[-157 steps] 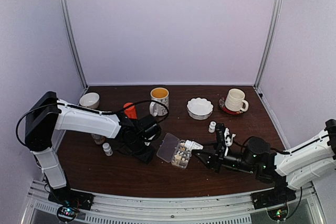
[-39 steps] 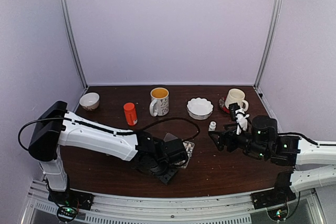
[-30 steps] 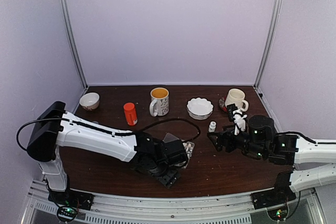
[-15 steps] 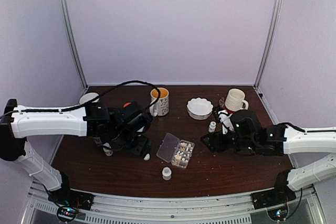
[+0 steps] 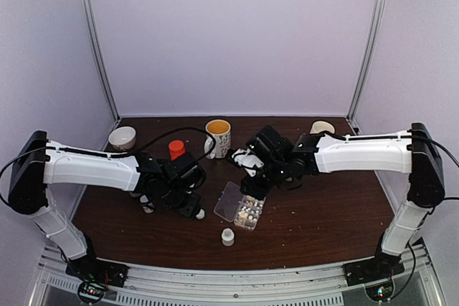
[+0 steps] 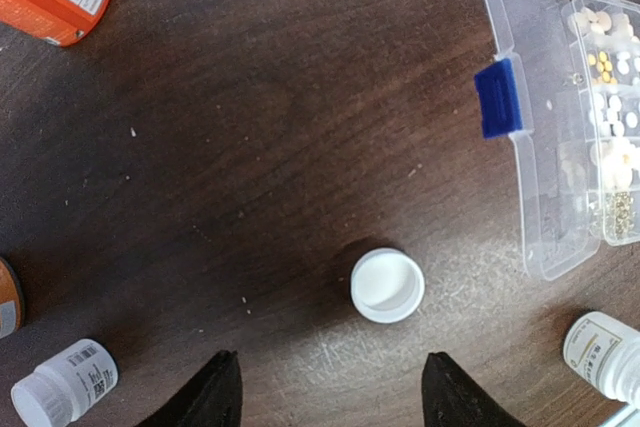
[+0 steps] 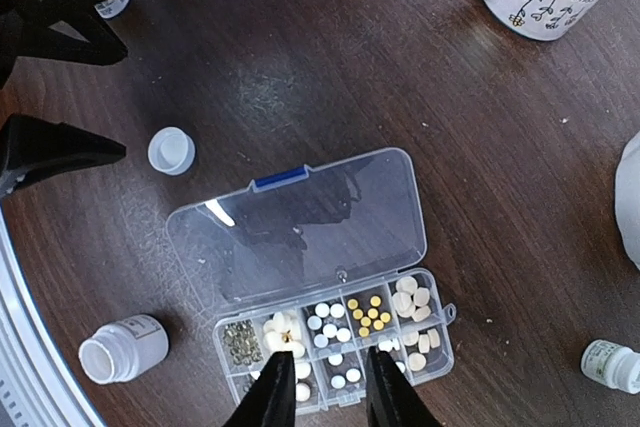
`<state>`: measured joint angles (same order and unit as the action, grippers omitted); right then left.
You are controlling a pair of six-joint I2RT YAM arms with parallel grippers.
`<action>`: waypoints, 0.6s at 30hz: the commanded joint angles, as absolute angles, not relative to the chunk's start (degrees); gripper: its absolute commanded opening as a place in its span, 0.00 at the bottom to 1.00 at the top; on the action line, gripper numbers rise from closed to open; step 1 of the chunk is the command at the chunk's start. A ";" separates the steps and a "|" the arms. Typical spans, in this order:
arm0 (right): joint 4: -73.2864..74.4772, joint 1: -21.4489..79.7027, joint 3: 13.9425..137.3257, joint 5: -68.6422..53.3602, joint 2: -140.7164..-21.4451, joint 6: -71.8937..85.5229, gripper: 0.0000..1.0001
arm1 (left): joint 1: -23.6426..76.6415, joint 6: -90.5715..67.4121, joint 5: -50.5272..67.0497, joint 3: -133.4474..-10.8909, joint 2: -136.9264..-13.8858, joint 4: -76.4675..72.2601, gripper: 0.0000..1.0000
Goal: Sort the pills into containers
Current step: Pick up the pill bottle from the center of the board.
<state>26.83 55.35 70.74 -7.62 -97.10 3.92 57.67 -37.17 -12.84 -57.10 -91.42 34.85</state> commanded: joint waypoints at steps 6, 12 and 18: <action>37.30 56.77 82.90 -4.86 -108.18 -4.54 0.21 | 56.10 -36.16 -10.95 -57.14 -94.31 28.38 0.65; 36.89 56.86 84.03 -4.70 -110.96 -5.62 0.20 | 56.02 -36.44 -9.25 -56.51 -96.08 24.83 0.74; 35.07 56.86 83.86 -4.99 -112.40 -6.50 0.17 | 56.10 -36.30 -9.12 -56.93 -98.45 23.98 0.70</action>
